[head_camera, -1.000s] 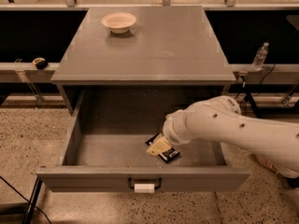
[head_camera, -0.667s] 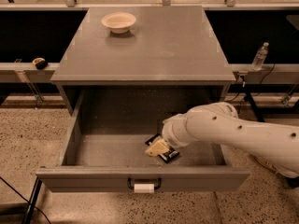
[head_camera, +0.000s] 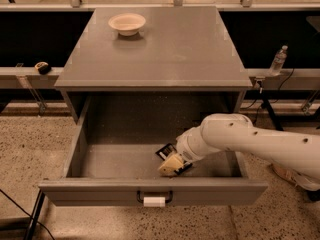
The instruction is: Pick rxbar chocolate from top drawer and place on counter
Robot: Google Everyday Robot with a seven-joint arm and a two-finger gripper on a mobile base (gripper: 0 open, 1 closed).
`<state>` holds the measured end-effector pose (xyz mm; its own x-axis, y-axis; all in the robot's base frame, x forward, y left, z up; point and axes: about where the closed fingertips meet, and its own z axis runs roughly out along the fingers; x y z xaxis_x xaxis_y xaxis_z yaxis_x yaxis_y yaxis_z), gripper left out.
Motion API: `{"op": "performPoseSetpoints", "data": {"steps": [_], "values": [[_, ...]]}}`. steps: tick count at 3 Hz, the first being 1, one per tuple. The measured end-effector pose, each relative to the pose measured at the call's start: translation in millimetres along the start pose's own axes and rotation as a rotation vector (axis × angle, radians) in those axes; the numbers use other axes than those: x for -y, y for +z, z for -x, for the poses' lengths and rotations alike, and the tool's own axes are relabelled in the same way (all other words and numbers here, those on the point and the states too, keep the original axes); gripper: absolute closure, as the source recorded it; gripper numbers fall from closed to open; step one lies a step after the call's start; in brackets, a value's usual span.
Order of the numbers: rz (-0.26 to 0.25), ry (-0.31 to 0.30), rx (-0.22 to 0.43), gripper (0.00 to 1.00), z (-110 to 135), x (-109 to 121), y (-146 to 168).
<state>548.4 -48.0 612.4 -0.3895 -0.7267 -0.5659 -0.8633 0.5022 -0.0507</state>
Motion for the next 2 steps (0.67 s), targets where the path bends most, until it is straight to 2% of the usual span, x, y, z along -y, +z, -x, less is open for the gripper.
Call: {"op": "performPoseSetpoints", "data": {"steps": [1, 2], "values": [[0.068, 0.050, -0.007, 0.37, -13.9, 0.9, 8.9], [0.068, 0.050, -0.007, 0.60, -11.5, 1.2, 5.4]]}}
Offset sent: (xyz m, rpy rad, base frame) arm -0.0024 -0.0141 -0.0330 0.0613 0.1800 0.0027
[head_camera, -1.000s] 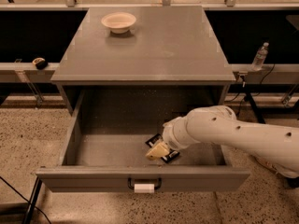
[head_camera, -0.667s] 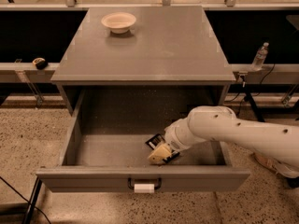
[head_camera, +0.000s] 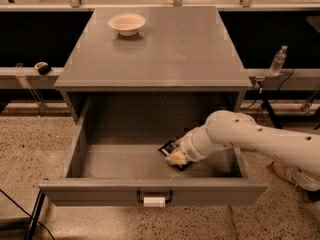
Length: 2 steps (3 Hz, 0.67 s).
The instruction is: Pick rxbar chocolate from top drawer and place on counter
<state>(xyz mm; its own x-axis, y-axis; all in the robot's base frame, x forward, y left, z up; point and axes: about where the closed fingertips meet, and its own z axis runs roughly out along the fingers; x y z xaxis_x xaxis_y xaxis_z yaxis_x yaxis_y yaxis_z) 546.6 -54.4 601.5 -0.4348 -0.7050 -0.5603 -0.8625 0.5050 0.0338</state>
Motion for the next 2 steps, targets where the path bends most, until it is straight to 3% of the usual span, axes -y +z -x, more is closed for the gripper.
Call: {"op": "performPoseSetpoints", "data": {"steps": [1, 2], "values": [[0.000, 0.000, 0.000, 0.83, 2.0, -0.1, -2.9], [0.039, 0.012, 0.069, 1.00, 3.4, 2.1, -9.6]]}}
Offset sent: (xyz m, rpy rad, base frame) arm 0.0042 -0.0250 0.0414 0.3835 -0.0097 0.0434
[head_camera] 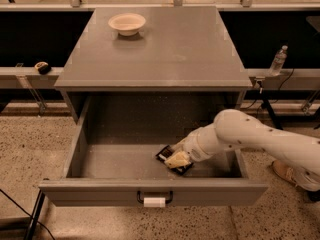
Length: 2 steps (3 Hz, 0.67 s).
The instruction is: Pick rxbar chocolate from top drawer and place on counter
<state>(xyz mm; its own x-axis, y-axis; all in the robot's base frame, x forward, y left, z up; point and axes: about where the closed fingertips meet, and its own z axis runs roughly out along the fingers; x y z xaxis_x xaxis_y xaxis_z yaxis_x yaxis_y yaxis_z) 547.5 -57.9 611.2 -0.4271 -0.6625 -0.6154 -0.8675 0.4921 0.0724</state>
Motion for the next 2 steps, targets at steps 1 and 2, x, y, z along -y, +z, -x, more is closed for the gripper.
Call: {"op": "performPoseSetpoints", "data": {"steps": [1, 2], "values": [[0.062, -0.058, 0.198, 1.00, 26.1, 8.9, -60.0], [0.044, -0.164, 0.272, 1.00, 40.8, 18.3, -108.5]]}}
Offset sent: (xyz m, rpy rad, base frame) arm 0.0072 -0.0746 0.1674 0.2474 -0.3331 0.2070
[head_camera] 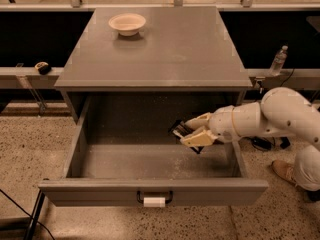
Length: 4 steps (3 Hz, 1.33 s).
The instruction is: Pick rxbar chocolate from top drawer and place on counter
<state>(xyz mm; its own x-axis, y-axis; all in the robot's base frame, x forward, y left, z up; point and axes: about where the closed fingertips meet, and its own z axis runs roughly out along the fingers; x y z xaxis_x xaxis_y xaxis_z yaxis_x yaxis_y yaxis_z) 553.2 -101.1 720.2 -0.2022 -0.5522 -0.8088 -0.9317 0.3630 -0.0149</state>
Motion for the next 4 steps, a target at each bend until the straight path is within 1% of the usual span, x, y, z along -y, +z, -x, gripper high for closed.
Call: {"op": "performPoseSetpoints", "data": {"steps": [1, 2, 3, 4], "values": [[-0.028, -0.078, -0.020, 1.00, 33.6, 24.1, -43.5], [-0.073, -0.100, -0.049, 1.00, 68.3, 64.6, -77.2], [-0.076, -0.093, -0.082, 1.00, 89.6, 102.8, -90.9], [-0.115, -0.067, -0.099, 1.00, 114.2, 138.4, -100.3]]}}
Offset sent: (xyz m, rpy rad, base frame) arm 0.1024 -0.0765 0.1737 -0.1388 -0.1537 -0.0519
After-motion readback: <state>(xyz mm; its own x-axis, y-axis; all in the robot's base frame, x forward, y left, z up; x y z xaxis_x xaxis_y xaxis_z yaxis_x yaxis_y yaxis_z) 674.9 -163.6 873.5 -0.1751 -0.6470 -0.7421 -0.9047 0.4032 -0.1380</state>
